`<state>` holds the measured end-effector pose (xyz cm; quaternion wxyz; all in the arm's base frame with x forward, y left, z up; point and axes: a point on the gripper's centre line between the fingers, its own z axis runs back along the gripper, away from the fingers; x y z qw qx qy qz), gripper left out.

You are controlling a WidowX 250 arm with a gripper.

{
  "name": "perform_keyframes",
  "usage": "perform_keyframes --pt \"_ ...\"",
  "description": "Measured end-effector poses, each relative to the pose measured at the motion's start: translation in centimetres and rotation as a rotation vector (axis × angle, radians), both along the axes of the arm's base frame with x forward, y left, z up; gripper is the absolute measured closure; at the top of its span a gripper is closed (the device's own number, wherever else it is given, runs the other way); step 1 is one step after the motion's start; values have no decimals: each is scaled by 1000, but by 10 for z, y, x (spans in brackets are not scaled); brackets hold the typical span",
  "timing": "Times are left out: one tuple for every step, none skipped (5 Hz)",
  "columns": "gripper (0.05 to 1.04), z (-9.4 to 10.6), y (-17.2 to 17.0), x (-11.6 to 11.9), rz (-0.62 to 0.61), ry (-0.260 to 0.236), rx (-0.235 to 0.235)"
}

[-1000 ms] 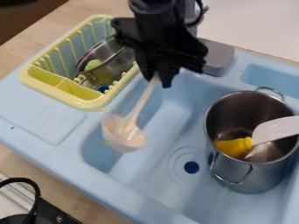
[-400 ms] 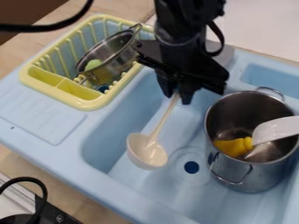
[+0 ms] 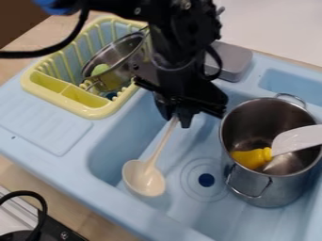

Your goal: Put the white laddle at left side of the sink

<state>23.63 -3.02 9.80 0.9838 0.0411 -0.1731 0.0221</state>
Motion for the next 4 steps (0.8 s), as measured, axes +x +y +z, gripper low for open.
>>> perform_keyframes --pt "847 -4 5 -1 21 -10 -5" --pt "810 -3 12 -5 55 -17 -7" --pt "558 -4 17 -8 75 -4 -21" --pt "268 -4 26 -14 91 37 -19"
